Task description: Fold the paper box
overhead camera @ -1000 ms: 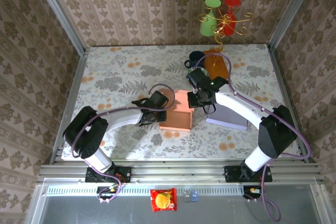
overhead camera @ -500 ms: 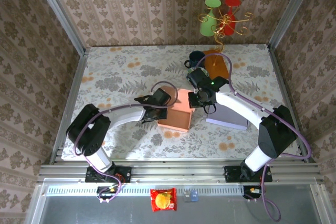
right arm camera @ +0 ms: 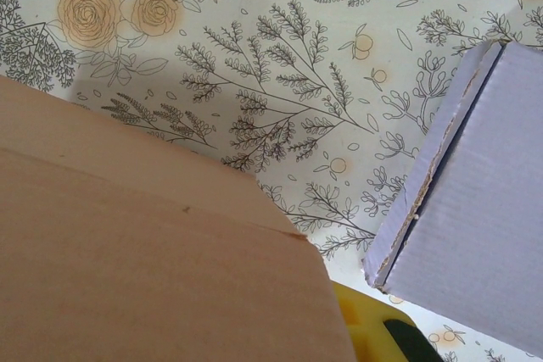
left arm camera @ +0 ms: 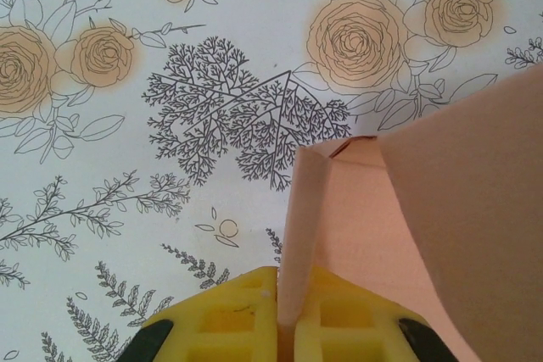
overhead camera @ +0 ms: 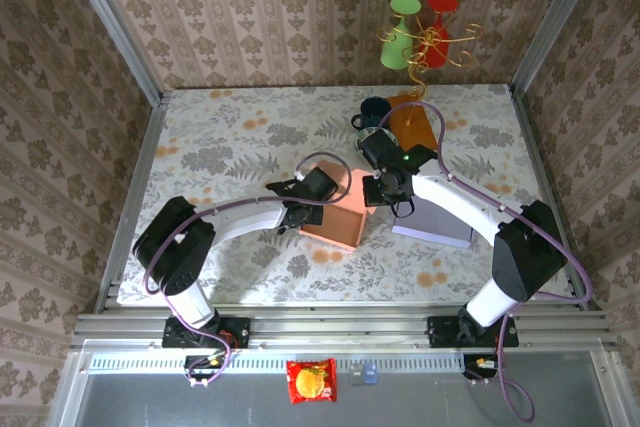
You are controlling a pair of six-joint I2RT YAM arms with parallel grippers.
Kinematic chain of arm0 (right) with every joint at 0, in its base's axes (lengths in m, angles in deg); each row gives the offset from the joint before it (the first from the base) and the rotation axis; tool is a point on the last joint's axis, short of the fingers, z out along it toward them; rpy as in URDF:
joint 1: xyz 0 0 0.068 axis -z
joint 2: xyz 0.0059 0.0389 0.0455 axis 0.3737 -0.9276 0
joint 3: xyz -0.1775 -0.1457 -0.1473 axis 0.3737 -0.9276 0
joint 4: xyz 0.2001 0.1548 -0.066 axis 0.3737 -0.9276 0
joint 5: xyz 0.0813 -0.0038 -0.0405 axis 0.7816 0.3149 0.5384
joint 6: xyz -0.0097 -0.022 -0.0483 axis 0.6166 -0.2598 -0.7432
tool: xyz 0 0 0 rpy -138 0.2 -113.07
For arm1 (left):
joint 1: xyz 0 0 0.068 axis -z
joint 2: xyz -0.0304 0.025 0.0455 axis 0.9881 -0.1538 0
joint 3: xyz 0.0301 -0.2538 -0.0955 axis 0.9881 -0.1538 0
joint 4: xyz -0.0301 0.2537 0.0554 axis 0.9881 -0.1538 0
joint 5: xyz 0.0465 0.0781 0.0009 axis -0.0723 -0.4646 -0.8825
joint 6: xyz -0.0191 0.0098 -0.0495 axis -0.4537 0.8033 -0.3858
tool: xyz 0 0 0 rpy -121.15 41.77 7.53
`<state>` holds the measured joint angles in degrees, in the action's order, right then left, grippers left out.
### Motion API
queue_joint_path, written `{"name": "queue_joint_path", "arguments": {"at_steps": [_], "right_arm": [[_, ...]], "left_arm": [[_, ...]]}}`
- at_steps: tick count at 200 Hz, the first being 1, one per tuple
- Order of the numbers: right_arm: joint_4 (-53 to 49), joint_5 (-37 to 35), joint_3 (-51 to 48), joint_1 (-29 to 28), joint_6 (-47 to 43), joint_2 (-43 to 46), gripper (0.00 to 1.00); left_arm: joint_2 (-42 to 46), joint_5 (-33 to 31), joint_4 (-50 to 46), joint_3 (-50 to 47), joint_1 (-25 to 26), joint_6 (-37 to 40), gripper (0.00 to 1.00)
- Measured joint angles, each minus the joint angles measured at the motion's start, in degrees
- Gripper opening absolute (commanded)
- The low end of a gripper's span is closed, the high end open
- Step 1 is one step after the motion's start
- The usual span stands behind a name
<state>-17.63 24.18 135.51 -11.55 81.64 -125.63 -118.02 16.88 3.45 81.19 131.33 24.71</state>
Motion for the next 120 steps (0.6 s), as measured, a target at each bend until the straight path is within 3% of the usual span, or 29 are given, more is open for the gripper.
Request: {"name": "queue_joint_path", "arguments": {"at_steps": [6, 31, 54, 120], "right_arm": [[-0.02, 0.0, 0.0, 0.0, 0.0, 0.0, 0.0], [-0.09, -0.04, 0.0, 0.04, 0.02, 0.02, 0.0], [-0.02, -0.04, 0.0, 0.04, 0.04, 0.2, 0.0], [0.07, -0.07, 0.02, 0.02, 0.42, 0.24, 0.0]], "left_arm": [[0.0, 0.0, 0.09, 0.0, 0.0, 0.11, 0.0], [0.02, -0.07, 0.55, -0.24, 0.0, 0.52, 0.27], [0.35, 0.59, 1.2, -1.88, -0.02, 1.4, 0.38], [5.53, 7.26, 2.51, -6.73, -0.13, 2.62, 0.48]]}}
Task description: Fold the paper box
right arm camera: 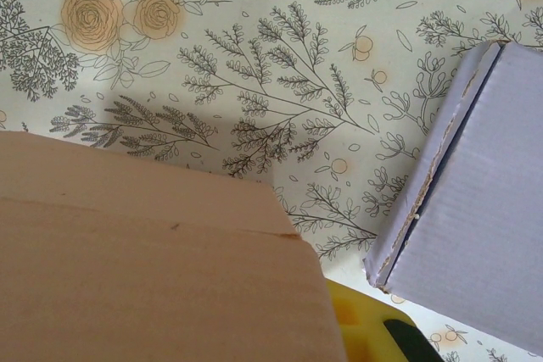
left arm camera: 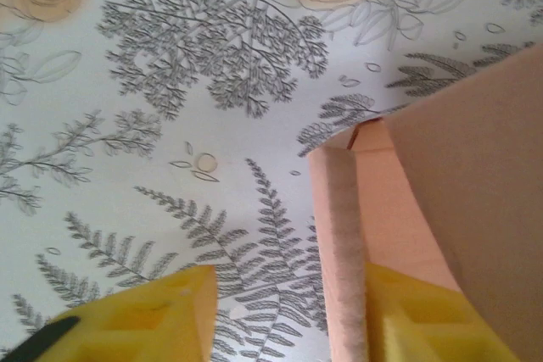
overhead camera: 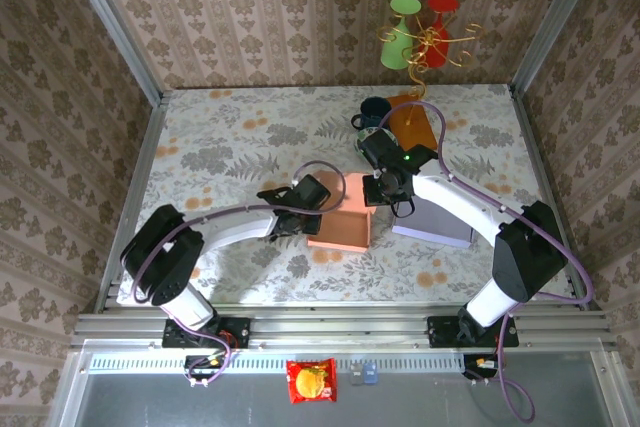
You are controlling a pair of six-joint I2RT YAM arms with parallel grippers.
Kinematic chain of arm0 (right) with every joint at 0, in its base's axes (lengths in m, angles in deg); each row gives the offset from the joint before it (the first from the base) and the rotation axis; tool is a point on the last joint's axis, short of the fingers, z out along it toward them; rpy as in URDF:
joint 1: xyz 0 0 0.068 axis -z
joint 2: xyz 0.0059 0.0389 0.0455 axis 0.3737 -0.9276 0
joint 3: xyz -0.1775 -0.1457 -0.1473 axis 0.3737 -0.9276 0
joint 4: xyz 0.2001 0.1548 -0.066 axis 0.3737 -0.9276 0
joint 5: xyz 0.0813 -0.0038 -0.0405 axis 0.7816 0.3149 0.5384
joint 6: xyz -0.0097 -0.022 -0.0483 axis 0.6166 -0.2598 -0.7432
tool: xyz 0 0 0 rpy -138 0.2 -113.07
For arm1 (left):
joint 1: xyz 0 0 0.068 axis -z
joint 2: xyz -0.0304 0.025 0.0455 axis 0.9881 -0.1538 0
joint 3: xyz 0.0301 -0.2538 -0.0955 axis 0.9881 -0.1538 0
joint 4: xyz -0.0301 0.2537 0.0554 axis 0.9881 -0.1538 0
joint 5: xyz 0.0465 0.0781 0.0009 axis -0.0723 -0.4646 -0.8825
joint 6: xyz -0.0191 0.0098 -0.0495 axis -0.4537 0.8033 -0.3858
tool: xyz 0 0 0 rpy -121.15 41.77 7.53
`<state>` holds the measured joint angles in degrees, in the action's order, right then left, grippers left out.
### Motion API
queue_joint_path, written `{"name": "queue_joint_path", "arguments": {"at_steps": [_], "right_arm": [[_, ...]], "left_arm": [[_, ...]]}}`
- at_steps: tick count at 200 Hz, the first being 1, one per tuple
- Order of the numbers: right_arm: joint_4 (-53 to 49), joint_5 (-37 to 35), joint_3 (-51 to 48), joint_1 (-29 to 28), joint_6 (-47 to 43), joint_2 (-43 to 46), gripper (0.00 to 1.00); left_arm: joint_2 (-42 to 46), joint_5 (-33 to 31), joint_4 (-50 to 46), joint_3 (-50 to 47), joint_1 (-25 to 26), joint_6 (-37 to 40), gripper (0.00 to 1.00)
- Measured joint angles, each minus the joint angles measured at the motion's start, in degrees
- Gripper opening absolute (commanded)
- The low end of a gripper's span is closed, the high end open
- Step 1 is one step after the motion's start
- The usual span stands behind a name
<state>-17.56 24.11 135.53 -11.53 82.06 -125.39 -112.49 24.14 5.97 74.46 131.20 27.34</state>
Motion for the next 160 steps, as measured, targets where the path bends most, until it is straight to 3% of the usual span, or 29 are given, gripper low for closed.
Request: {"name": "queue_joint_path", "arguments": {"at_steps": [41, 104, 160], "right_arm": [[0.09, 0.04, -0.02, -0.2, 0.2, 0.0, 0.0], [0.2, -0.85, -0.02, -0.44, 0.44, 0.09, 0.0], [2.6, -4.28, -0.02, -2.38, 1.44, 1.84, 0.0]], "left_arm": [[4.13, 6.29, 1.33, -3.13, -0.33, -0.66, 0.49], [4.85, 9.33, 0.11, -3.23, -0.61, -1.11, 0.52], [10.58, 12.83, 2.86, -6.51, -0.61, -1.73, 0.56]]}}
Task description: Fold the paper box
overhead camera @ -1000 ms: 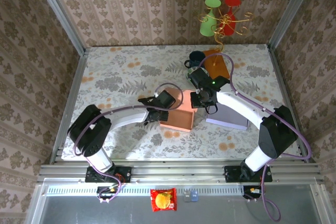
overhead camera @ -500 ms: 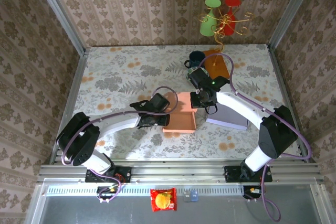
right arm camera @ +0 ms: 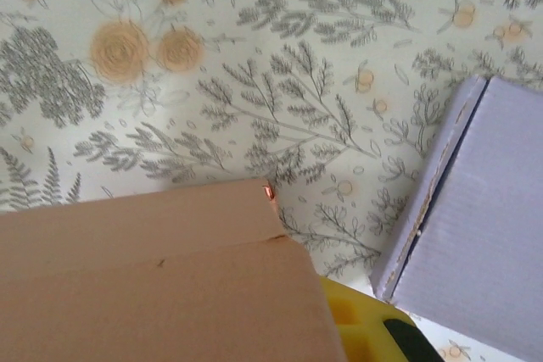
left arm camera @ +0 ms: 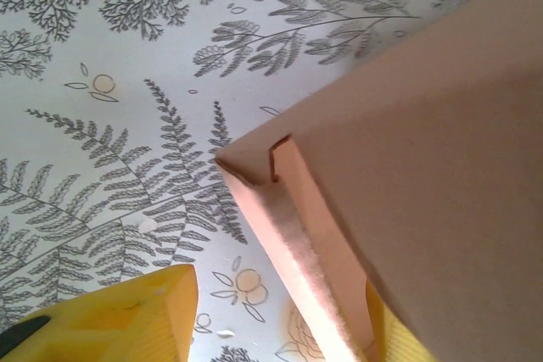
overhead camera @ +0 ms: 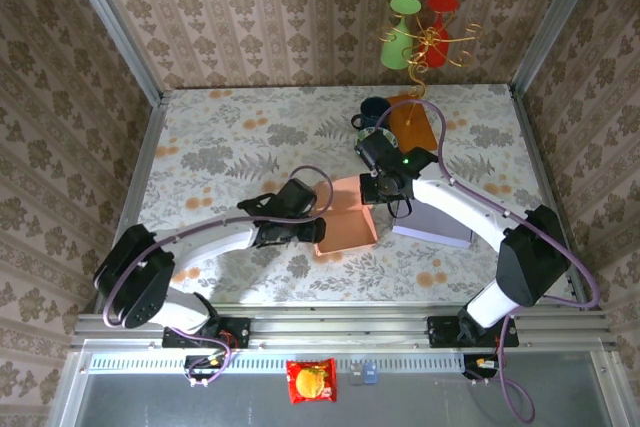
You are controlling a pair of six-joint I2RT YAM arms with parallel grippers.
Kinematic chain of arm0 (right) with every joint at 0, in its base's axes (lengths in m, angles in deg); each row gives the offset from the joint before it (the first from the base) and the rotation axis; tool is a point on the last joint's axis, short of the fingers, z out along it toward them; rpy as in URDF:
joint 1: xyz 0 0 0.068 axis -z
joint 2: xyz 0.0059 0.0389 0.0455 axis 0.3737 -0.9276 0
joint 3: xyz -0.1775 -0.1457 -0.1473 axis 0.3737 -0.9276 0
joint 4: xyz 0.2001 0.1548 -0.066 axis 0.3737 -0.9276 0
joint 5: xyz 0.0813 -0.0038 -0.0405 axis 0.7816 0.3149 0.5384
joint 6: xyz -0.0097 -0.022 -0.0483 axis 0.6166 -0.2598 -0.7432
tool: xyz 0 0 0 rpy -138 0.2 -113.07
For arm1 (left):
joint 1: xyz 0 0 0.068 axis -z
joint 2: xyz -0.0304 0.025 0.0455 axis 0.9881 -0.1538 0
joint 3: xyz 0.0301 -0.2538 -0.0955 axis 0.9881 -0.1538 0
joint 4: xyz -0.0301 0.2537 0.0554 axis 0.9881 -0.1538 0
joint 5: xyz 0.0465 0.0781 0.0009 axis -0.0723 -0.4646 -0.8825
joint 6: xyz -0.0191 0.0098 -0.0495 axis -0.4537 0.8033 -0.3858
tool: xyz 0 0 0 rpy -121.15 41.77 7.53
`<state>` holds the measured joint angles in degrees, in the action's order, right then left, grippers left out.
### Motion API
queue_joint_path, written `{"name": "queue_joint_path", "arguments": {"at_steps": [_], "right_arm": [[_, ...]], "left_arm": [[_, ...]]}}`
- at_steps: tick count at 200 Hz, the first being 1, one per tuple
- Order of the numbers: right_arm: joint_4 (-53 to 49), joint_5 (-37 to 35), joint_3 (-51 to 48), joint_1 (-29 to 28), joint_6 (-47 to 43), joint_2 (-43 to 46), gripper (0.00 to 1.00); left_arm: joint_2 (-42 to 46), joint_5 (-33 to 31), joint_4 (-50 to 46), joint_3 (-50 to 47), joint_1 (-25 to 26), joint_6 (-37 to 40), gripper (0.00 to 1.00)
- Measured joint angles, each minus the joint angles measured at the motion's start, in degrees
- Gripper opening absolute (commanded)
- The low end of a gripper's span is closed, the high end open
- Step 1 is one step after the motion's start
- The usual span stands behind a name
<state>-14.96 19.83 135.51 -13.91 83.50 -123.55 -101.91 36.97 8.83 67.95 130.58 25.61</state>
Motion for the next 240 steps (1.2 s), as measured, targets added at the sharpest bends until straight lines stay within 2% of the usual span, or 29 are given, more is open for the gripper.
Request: {"name": "queue_joint_path", "arguments": {"at_steps": [42, 91, 141, 166, 188, 208, 240], "right_arm": [[2.01, -0.42, 0.0, -1.01, -0.63, 0.42, 0.0], [2.97, -0.31, 0.0, -1.38, -1.75, 0.42, 0.0], [2.67, -0.35, 0.39, -1.42, -1.49, -0.15, 0.0], [1.84, -0.35, 1.53, -1.42, -1.29, -0.92, 0.0], [1.18, -0.37, 2.27, -1.42, -1.27, -1.09, 0.0], [0.98, -0.37, 2.29, -1.42, -1.07, -1.14, 0.0], [0.96, -0.37, 2.29, -1.42, -0.52, -1.2, 0.0]], "left_arm": [[5.73, 4.15, 4.22, -4.26, -0.37, 1.27, 0.61], [7.63, 7.23, 5.62, -4.79, -4.57, 2.45, 0.6], [9.7, 10.82, 6.86, -5.25, -4.85, 5.86, 0.58], [10.1, 9.86, 5.77, -6.23, -4.85, 8.59, 0.61], [14.1, 6.86, 6.64, -10.45, -4.92, 9.68, 0.65], [19.06, 4.48, 9.79, -14.05, -5.05, 9.88, 0.66], [21.55, 3.96, 16.96, -15.1, -5.66, 9.86, 0.66]]}}
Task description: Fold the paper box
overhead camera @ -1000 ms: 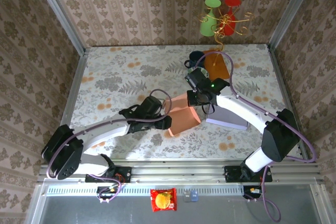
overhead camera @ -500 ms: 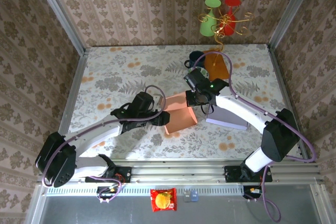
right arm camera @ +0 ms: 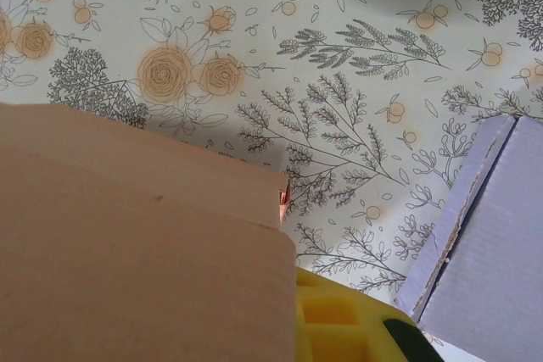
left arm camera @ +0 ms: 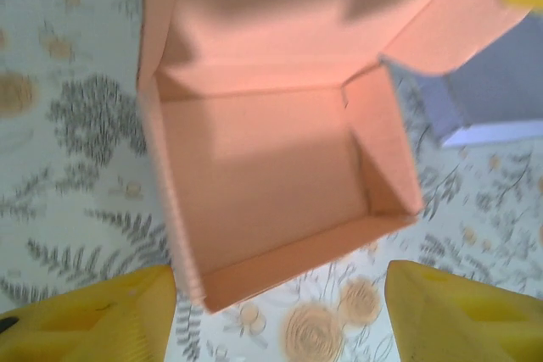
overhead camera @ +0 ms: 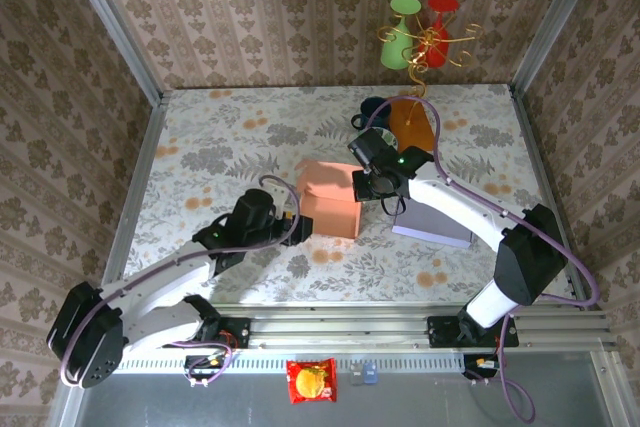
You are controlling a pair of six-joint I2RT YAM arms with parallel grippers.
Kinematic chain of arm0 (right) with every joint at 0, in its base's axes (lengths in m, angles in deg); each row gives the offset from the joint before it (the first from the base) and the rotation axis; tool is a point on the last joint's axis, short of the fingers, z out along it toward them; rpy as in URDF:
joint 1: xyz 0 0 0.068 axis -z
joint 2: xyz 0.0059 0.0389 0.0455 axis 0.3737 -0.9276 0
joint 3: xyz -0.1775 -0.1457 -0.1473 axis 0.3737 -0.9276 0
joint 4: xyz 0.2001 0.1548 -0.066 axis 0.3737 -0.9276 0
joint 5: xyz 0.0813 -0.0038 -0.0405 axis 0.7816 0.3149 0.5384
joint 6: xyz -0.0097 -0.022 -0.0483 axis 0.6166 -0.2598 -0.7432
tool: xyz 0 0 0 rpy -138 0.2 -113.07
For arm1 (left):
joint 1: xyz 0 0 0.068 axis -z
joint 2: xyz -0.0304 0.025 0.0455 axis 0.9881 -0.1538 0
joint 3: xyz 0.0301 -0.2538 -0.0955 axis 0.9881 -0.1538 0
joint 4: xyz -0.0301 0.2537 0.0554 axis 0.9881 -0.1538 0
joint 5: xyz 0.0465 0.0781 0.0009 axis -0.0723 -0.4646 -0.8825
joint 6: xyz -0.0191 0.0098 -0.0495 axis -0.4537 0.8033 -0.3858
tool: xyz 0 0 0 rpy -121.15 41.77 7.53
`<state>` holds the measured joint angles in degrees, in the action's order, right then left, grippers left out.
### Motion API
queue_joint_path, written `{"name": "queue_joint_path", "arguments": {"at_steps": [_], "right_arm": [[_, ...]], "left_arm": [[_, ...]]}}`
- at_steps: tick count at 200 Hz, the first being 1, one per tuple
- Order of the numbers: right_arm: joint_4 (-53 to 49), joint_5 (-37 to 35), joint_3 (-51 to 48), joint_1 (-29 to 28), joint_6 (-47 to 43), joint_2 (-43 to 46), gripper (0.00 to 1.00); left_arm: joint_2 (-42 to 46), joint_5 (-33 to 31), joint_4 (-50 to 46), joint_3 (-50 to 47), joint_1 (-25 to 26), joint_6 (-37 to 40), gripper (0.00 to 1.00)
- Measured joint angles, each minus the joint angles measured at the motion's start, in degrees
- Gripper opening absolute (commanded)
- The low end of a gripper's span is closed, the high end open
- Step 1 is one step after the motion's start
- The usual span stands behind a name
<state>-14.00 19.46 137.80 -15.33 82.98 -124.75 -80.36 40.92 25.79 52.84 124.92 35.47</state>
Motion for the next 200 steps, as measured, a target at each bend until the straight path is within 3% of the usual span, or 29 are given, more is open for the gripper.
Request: {"name": "queue_joint_path", "arguments": {"at_steps": [29, 61, 85, 139, 200], "right_arm": [[-0.13, 0.0, 0.22, 0.0, 0.13, -0.66, 0.0], [-0.15, 0.02, 0.85, 0.0, -0.83, -1.29, 0.0], [-0.15, 0.02, 0.87, 0.0, -2.19, -1.29, 0.0], [0.04, 0.04, 1.55, 0.0, -5.38, -2.71, 0.0], [0.07, 0.09, 3.32, 0.0, -7.28, -3.98, 0.0]], "left_arm": [[2.49, -0.28, -1.14, 1.2, -1.05, 0.96, 0.64], [2.95, 1.77, -9.62, 8.7, -9.49, 5.14, 0.61], [-2.25, 4.83, -16.06, 17.86, -14.29, 10.88, 0.6], [-16.0, 9.01, -25.83, 28.63, -13.79, 20.72, 0.6], [-22.51, 8.79, -29.46, 33.44, -13.75, 23.85, 0.47]]}}
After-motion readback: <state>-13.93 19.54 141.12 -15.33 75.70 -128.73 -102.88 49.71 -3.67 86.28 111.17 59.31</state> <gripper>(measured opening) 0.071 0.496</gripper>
